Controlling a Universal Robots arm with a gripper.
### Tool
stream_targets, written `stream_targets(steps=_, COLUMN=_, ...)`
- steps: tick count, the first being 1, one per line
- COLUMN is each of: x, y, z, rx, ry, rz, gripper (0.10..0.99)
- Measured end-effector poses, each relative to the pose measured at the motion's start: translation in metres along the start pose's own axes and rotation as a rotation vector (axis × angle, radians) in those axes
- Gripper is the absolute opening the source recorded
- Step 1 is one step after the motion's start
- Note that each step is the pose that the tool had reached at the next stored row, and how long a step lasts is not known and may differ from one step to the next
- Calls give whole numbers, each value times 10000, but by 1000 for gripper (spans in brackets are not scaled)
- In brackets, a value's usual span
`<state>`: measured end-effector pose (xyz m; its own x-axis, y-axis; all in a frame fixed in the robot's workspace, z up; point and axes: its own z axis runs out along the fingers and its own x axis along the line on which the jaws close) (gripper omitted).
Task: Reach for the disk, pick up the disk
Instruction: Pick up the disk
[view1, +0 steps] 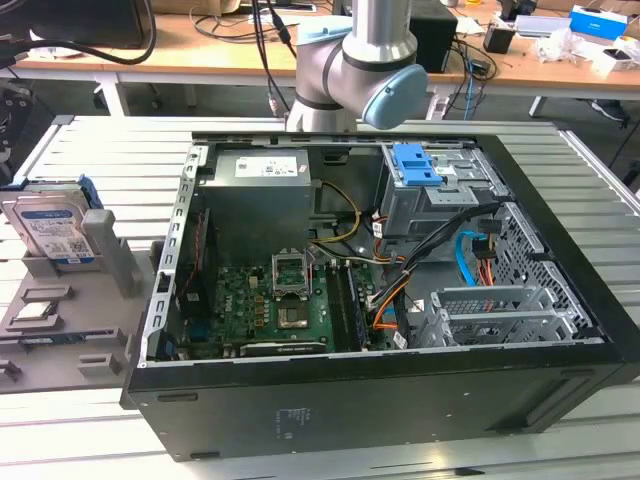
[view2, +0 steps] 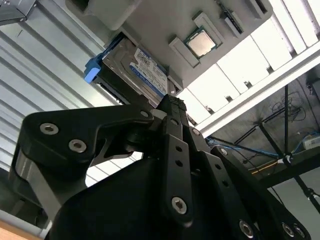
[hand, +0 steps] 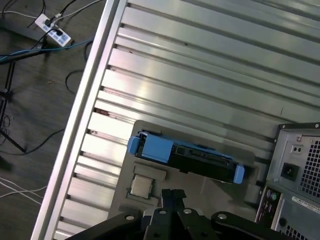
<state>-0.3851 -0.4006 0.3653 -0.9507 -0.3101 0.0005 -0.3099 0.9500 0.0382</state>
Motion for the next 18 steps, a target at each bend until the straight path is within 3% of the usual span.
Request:
stream_targets(steps=3, x=0, y=0, z=0, rx=0, ry=21, rz=-558, gripper=106)
stream_targets(steps=18, x=0, y=0, z=0, rx=1, ry=81, rz=-2126, gripper=106)
